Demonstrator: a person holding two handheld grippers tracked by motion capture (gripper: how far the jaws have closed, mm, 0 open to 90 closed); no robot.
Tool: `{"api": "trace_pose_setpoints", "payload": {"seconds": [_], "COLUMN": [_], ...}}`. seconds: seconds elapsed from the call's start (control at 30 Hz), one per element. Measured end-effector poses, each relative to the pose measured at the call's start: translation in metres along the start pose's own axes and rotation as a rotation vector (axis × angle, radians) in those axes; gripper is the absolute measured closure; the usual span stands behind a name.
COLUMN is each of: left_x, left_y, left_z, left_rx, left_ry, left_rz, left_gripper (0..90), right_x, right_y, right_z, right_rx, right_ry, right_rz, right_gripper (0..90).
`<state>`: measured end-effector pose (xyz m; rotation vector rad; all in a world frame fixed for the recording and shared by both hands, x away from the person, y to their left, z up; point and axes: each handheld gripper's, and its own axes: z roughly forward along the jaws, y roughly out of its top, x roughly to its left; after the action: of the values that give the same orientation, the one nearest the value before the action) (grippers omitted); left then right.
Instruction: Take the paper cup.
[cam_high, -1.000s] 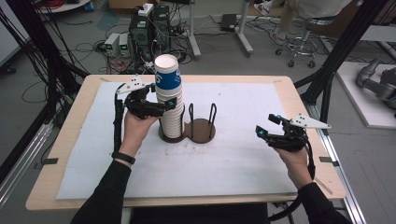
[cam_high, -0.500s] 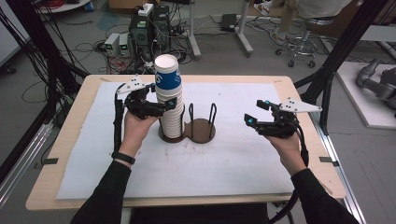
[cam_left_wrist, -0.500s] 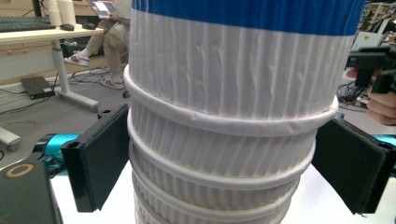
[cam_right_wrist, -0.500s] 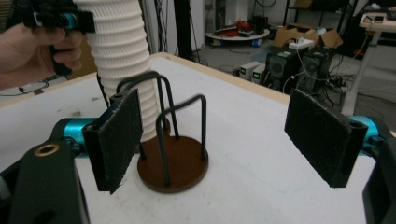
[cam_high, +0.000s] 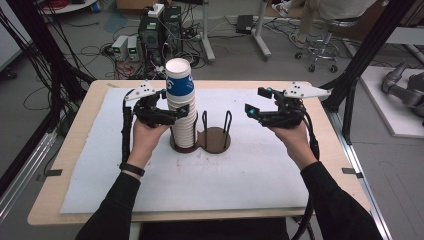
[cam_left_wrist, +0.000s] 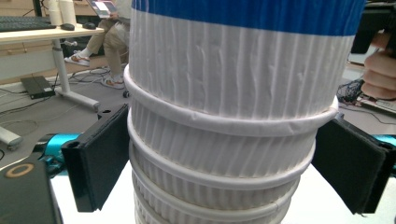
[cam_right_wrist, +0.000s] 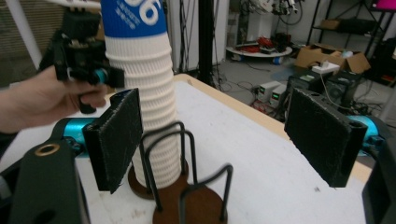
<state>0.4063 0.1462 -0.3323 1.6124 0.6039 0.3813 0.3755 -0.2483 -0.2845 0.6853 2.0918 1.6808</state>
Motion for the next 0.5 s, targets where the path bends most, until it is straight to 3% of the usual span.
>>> {"api": "trace_pose_setpoints", "payload": {"seconds": [0.27, 0.5], "left_x": [0.000, 0.001], "left_y": [0.000, 0.000], "left_z": [0.000, 0.000], "left_rx": [0.001, 0.001], "left_ry": [0.002, 0.003], "left_rz": [0.001, 0.000], "left_gripper": [10.4, 10.3], "right_x": [0.011, 0.017], "right_y": [0.033, 0.052], "right_z": [0.030, 0.049], "right_rx": [-0.026, -0.030], "right_ry": [0.036, 0.069], "right_rz": [-0.023, -0.027], "right_gripper": [19.8, 19.8]}}
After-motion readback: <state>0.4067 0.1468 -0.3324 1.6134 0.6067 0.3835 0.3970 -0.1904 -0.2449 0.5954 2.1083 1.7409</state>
